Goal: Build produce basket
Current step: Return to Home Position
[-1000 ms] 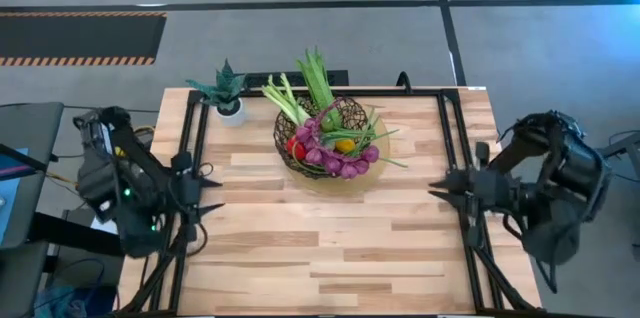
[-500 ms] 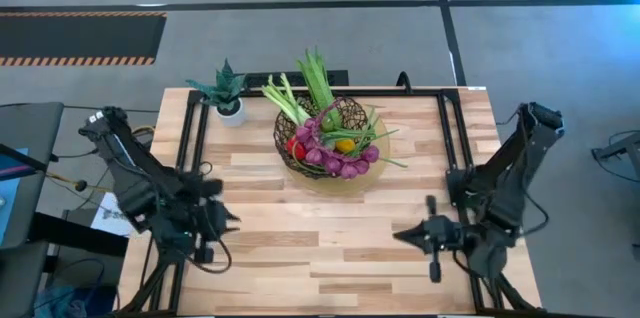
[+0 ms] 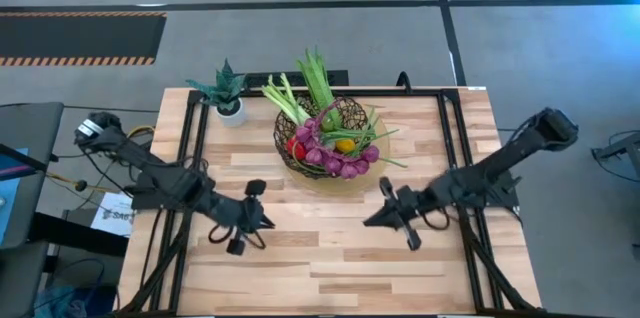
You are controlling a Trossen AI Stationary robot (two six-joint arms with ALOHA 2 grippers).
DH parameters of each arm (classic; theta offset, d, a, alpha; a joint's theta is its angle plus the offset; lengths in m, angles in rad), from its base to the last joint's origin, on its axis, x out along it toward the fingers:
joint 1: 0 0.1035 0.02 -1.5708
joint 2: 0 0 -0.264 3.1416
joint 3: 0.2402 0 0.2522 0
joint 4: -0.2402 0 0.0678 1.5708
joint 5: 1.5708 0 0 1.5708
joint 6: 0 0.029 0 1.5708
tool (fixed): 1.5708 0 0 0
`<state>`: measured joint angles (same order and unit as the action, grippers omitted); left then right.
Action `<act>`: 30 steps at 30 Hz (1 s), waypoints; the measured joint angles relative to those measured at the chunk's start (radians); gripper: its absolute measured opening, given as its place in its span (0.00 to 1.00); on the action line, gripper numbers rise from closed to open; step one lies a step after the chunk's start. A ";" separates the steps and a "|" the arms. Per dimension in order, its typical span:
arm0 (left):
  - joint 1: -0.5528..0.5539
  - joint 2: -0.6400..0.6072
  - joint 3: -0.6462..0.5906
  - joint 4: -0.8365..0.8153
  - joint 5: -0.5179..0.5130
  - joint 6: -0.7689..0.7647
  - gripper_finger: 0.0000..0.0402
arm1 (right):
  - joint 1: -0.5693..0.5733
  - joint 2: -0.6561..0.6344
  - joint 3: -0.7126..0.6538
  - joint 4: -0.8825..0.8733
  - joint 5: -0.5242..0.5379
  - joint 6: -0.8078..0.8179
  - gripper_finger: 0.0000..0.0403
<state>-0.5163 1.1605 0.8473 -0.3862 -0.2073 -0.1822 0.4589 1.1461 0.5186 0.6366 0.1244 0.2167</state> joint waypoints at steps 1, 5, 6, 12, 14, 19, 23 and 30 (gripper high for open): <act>0.023 -0.008 -0.018 0.051 0.027 0.029 0.00 | -0.042 -0.010 0.000 0.000 -0.068 -0.013 0.00; 0.106 -0.073 -0.094 0.154 0.068 0.075 0.00 | -0.211 -0.069 0.000 -0.023 -0.247 -0.078 0.00; 0.125 -0.092 -0.113 0.160 0.062 0.078 0.00 | -0.252 -0.091 0.000 -0.046 -0.273 -0.093 0.00; 0.224 -0.260 -0.261 0.265 0.059 0.085 0.00 | -0.489 -0.209 0.000 -0.206 -0.405 -0.121 0.00; 0.238 -0.321 -0.309 0.294 0.065 0.085 0.00 | -0.550 -0.246 0.000 -0.270 -0.419 -0.124 0.00; 0.250 -0.454 -0.386 0.288 0.038 0.062 0.00 | -0.628 -0.315 -0.032 -0.321 -0.441 -0.162 0.00; 0.250 -0.516 -0.420 0.279 0.033 0.066 0.00 | -0.647 -0.389 -0.175 -0.185 -0.444 -0.159 0.00; 0.262 -0.548 -0.475 0.279 0.020 0.090 0.00 | -0.707 -0.506 -0.424 0.070 -0.491 -0.040 0.00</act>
<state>-0.2545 0.6121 0.3728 -0.1070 -0.1871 -0.0926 -0.2482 0.6400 0.0947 0.7067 -0.3665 0.1765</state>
